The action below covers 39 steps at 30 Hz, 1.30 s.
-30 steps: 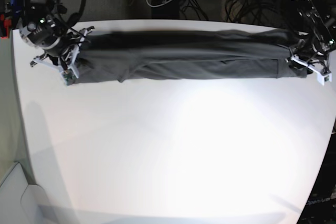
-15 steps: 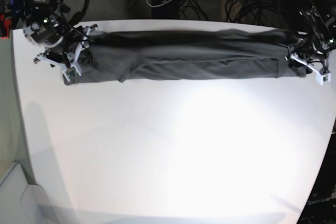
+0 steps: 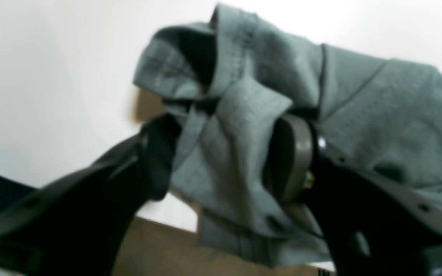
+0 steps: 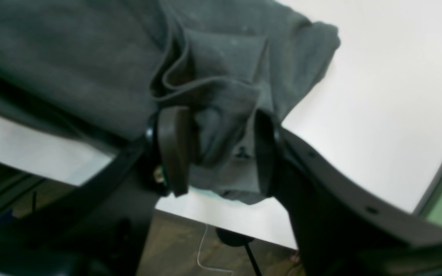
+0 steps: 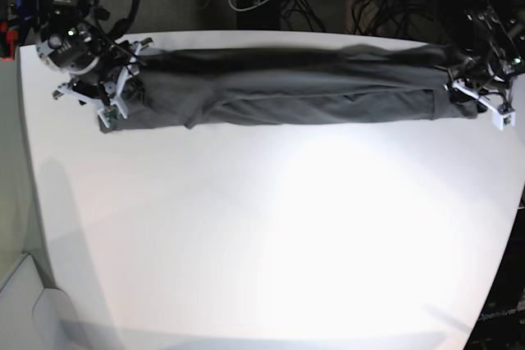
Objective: Layout the t-shirt on the table in an organized manner, then fold the t-shirt properly
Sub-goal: 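Hold both strip ends and lift the left gripper's end toward the right gripper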
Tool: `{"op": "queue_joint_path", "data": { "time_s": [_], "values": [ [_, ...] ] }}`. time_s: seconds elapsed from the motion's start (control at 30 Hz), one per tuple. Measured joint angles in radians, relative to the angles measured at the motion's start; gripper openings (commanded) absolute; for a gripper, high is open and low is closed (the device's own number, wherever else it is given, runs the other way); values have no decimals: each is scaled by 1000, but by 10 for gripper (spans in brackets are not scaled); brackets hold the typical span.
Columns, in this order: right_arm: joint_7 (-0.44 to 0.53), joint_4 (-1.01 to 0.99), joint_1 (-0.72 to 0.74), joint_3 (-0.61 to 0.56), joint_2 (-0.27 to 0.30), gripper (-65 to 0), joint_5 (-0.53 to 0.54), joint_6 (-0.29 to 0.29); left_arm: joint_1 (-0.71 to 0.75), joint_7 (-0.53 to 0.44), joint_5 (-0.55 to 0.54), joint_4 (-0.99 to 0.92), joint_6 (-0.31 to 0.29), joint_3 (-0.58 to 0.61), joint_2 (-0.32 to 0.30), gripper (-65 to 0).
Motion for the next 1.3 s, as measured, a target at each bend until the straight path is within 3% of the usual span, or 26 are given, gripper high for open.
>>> {"op": "queue_joint_path", "data": {
  "time_s": [0.4,0.6,0.7,0.83,0.93,1.2,1.3],
  "values": [
    [0,0,5,0,0,-373,0,0,-6,29,0,-2,0,-3,0,-237],
    [0,0,5,-1,0,-373,0,0,-13,14,16,3,4,-5,33,-242],
    [0,0,5,-1,-8,-373,0,0,-16,-19,26,10,9,-5,68,-324],
    [1,-14,8,-3,-8,-373,0,0,-32,-19,8,4,5,-5,87,-532],
    [0,-36,8,-3,-8,-373,0,0,-47,-37,-18,-38,-1,-6,84,-650],
    [37,-51,13,-3,-8,-373,-1,0,-62,-35,-33,-45,0,-11,79,-649],
    [37,-51,13,-4,-8,-373,0,0,-56,18,12,33,4,5,105,-649]
  ]
}}
